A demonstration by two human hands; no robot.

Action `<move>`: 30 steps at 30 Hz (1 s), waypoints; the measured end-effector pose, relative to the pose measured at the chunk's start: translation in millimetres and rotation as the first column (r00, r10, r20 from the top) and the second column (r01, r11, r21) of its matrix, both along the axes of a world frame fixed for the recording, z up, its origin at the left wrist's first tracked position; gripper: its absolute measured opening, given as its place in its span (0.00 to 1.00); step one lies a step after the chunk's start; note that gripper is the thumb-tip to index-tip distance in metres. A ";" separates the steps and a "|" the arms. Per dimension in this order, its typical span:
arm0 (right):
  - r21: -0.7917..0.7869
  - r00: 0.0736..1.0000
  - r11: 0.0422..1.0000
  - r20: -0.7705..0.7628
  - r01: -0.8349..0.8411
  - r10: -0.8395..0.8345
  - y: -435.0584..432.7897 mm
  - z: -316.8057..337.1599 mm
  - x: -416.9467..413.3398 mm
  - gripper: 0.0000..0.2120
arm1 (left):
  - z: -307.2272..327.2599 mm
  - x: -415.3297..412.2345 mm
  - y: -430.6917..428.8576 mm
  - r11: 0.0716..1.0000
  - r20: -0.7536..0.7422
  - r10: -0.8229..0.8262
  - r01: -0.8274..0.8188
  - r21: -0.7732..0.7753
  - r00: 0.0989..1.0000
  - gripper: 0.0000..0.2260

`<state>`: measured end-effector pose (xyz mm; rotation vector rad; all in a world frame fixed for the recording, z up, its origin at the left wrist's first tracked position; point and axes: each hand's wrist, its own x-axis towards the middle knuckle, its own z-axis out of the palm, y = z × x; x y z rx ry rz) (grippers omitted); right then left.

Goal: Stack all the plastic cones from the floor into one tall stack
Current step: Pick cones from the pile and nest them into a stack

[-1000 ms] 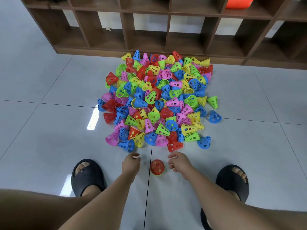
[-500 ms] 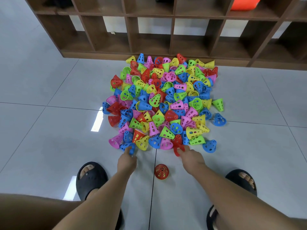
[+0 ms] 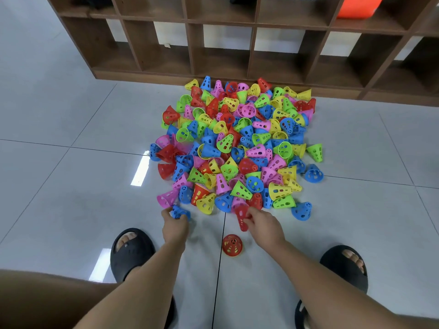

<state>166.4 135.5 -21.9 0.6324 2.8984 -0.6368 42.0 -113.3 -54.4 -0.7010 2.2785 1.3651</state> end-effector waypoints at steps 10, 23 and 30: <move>-0.617 0.960 0.759 -0.019 0.207 -0.278 -10.1 31.7 -12.8 0.15 | -1.2 8.2 -2.7 0.999 -0.051 0.033 -0.032 0.020 0.998 0.07; -0.711 0.861 0.509 0.488 0.486 -0.141 -17.0 -10.8 30.3 0.11 | 29.2 25.2 28.1 0.903 0.118 -0.118 0.057 0.425 0.986 0.08; -0.553 0.810 0.620 0.527 0.557 -0.257 -36.0 -25.5 27.0 0.06 | 38.8 38.8 41.7 0.800 0.124 -0.464 0.355 0.483 0.877 0.09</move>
